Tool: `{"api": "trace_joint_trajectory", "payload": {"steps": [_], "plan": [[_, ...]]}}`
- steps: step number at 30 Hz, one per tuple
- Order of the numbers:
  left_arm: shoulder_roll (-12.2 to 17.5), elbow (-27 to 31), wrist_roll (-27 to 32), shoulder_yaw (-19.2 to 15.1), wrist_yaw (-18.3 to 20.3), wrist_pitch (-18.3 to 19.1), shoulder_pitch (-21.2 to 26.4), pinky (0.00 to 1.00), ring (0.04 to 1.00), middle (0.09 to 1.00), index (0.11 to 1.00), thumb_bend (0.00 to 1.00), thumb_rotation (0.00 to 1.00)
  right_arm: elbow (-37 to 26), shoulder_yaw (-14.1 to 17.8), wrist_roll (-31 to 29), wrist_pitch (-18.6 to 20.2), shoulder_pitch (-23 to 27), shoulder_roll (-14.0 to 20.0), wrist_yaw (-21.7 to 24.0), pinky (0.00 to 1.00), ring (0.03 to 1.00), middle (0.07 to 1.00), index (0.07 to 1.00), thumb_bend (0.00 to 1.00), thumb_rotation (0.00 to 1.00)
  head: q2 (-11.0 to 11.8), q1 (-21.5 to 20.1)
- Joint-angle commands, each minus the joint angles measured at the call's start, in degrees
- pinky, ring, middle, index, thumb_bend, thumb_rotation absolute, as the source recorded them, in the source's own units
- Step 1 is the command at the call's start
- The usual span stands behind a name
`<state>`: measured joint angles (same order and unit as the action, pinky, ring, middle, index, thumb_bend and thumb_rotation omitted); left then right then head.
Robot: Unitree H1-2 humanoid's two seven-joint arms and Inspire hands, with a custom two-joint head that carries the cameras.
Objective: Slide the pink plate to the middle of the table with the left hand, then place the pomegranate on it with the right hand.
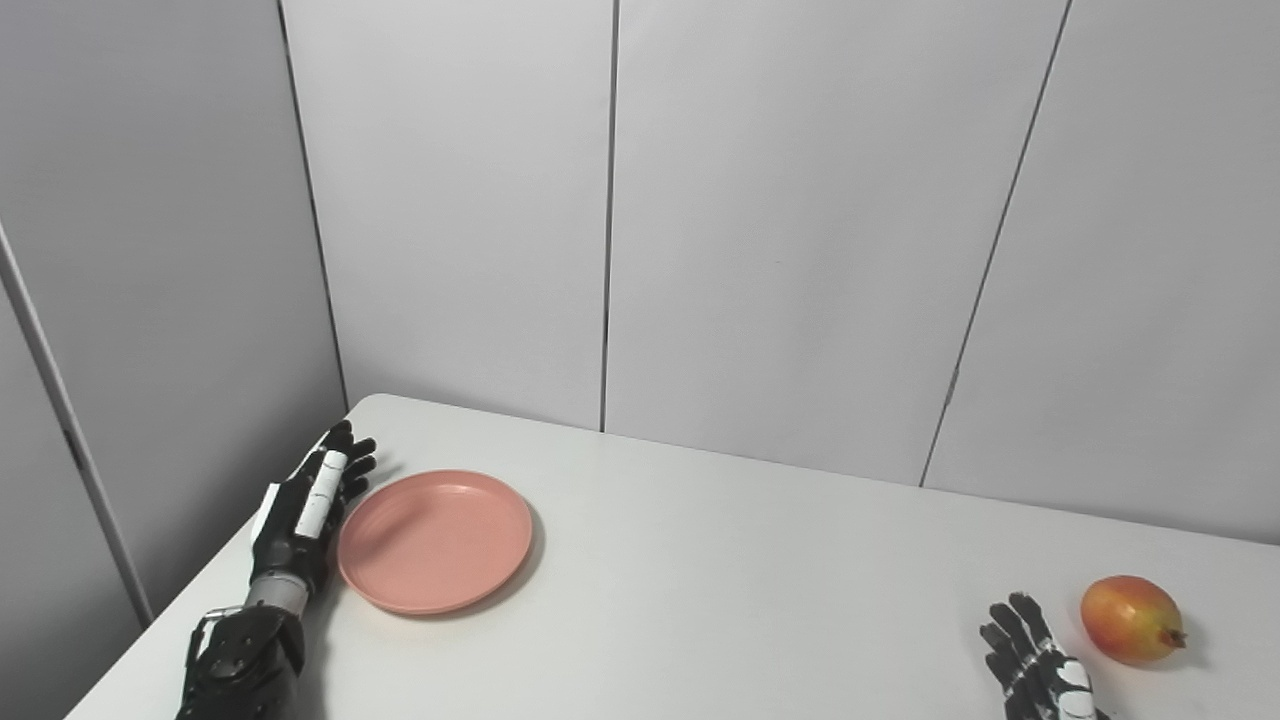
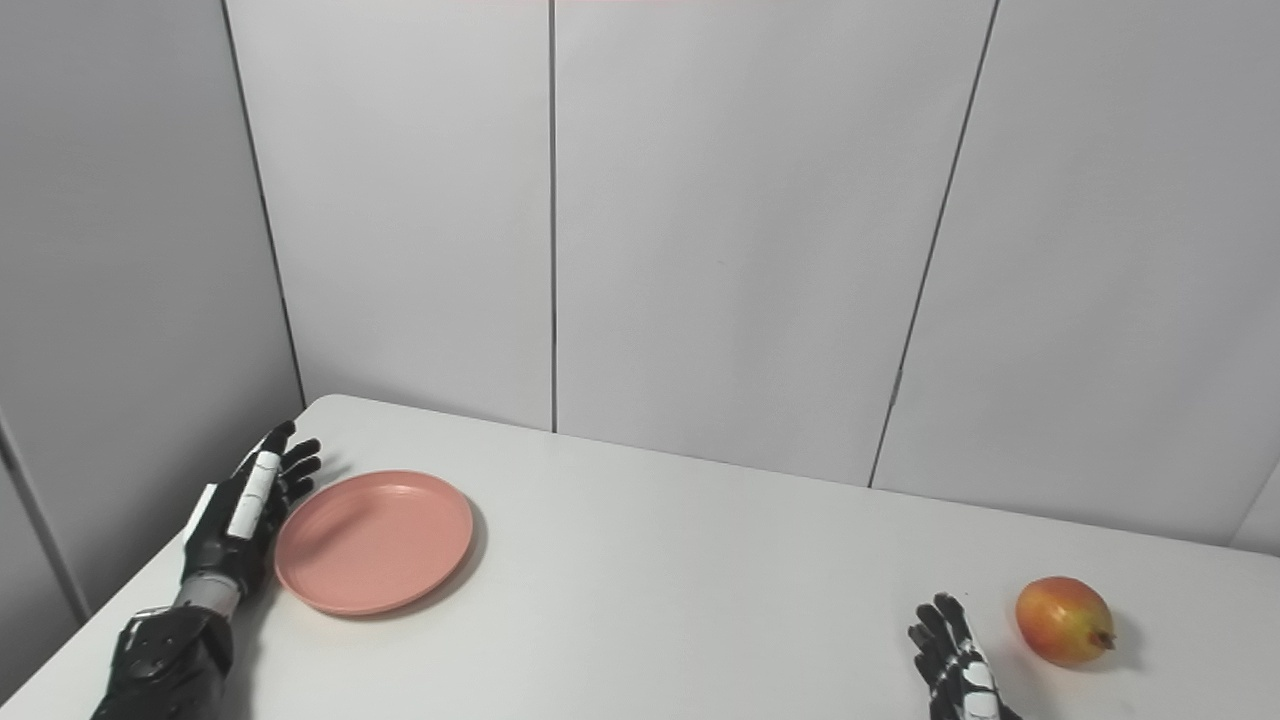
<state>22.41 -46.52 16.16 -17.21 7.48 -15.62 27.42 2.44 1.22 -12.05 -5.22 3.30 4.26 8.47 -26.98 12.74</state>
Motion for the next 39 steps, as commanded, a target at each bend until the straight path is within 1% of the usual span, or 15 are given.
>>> {"api": "trace_joint_trajectory", "payload": {"steps": [1,3,5,6,9,13,15,18,23,24,28,31,34,36,39], "plan": [[1.6,1.0,0.4,0.1,1.5,-1.1,2.4,0.90,0.870,0.851,0.865,0.93,0.79,1.7,0.1,0.1,1.1,-2.8,0.3,0.3,1.00,0.959,0.949,0.958,0.74,1.00,-0.1,-0.1],[1.6,0.4,0.8,0.1,2.6,-1.4,2.4,0.91,0.873,0.858,0.859,0.93,0.78,1.8,0.2,0.1,1.0,-2.7,0.2,0.2,1.00,0.956,0.945,0.954,0.75,1.00,-0.1,-0.1],[1.4,1.0,1.1,0.1,3.1,-1.2,2.1,0.91,0.877,0.874,0.861,0.95,0.78,1.8,0.2,0.0,1.0,-2.7,0.1,0.2,1.00,0.952,0.940,0.952,0.75,0.99,-0.2,-0.2],[1.1,1.5,1.4,0.2,3.7,-1.0,1.9,0.91,0.884,0.873,0.879,0.96,0.77,1.8,0.2,0.1,0.9,-2.7,0.1,0.1,1.00,0.951,0.941,0.952,0.75,0.99,-0.3,-0.3],[0.3,3.2,2.0,0.6,4.9,-0.3,0.9,0.92,0.894,0.871,0.895,0.97,0.76,1.8,0.2,0.2,0.9,-2.7,0.0,0.0,1.00,0.945,0.936,0.949,0.76,0.99,-0.3,-0.3],[-1.5,8.6,1.5,1.3,3.8,2.3,-1.3,0.89,0.889,0.864,0.893,0.97,0.76,1.6,0.3,0.2,1.3,-2.7,-0.2,-0.2,1.00,0.943,0.931,0.942,0.76,0.99,-0.5,-0.6],[-2.0,8.9,1.4,1.4,3.8,2.6,-1.6,0.88,0.881,0.860,0.897,0.95,0.77,1.4,0.2,0.2,1.3,-2.8,-0.2,-0.3,1.00,0.941,0.928,0.941,0.77,0.98,-0.6,-0.6],[-2.8,11.1,1.4,1.5,3.4,4.2,-2.2,0.87,0.873,0.863,0.907,0.95,0.76,1.3,0.2,0.1,1.4,-2.8,-0.3,-0.2,1.00,0.938,0.924,0.941,0.77,0.98,-0.8,-0.7],[-3.9,12.3,0.6,2.0,3.0,5.3,-2.6,0.81,0.854,0.846,0.884,1.00,0.75,1.2,0.3,0.3,1.6,-2.7,-0.5,-0.5,1.00,0.930,0.916,0.932,0.77,0.97,-1.0,-0.8],[-4.1,12.6,0.6,2.2,2.9,5.6,-2.6,0.81,0.854,0.845,0.881,0.97,0.75,1.3,0.2,0.4,1.5,-2.7,-0.5,-0.5,1.00,0.932,0.918,0.934,0.76,0.98,-1.0,-0.8],[-5.3,14.0,0.4,2.9,2.3,6.8,-3.0,0.80,0.851,0.840,0.888,0.95,0.76,1.3,0.1,0.6,1.4,-2.6,-0.5,-0.4,1.00,0.933,0.919,0.938,0.77,0.98,-1.1,-0.9],[-6.2,14.0,-0.3,3.5,1.5,6.8,-3.0,0.80,0.847,0.839,0.879,0.94,0.77,1.2,0.0,0.6,1.5,-2.6,-0.6,-0.3,1.00,0.935,0.922,0.942,0.77,0.98,-1.4,-1.1],[-7.3,14.0,-0.8,4.2,1.1,6.7,-2.9,0.79,0.826,0.796,0.858,0.91,0.77,1.1,0.0,0.5,1.7,-2.6,-0.7,-0.3,1.00,0.938,0.924,0.943,0.78,0.97,-1.5,-1.3],[-7.9,13.1,-1.3,4.6,0.8,6.6,-2.4,0.81,0.833,0.810,0.869,0.92,0.77,1.0,0.0,0.6,1.7,-2.6,-0.8,-0.5,1.00,0.934,0.921,0.939,0.78,0.97,-1.5,-1.3],[-8.4,12.1,-2.3,5.1,0.3,6.6,-1.9,0.79,0.833,0.823,0.880,0.94,0.78,0.8,0.0,0.8,1.7,-2.7,-1.0,-0.7,1.00,0.928,0.916,0.933,0.78,0.97,-1.6,-1.4]]}}
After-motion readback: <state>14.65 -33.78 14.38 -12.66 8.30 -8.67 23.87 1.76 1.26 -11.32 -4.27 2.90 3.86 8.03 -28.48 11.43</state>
